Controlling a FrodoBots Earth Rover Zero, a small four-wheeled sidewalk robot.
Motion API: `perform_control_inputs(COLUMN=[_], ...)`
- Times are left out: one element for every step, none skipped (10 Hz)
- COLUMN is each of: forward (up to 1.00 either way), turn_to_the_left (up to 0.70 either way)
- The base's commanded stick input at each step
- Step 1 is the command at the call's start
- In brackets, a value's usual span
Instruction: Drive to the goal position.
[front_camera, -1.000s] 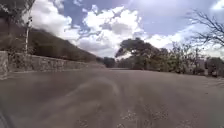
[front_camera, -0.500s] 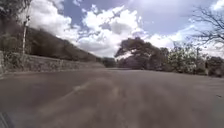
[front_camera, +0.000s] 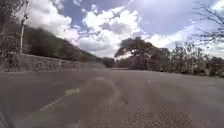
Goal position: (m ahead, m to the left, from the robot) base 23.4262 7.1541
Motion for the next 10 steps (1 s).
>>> perform_control_inputs(forward=[0.70,0.70,0.70,0.70,0.70,0.70,0.70,0.70,0.70,0.70], turn_to_the_left=[0.00,0.00,0.00,0.00,0.00,0.00,0.00,0.00,0.00,0.00])
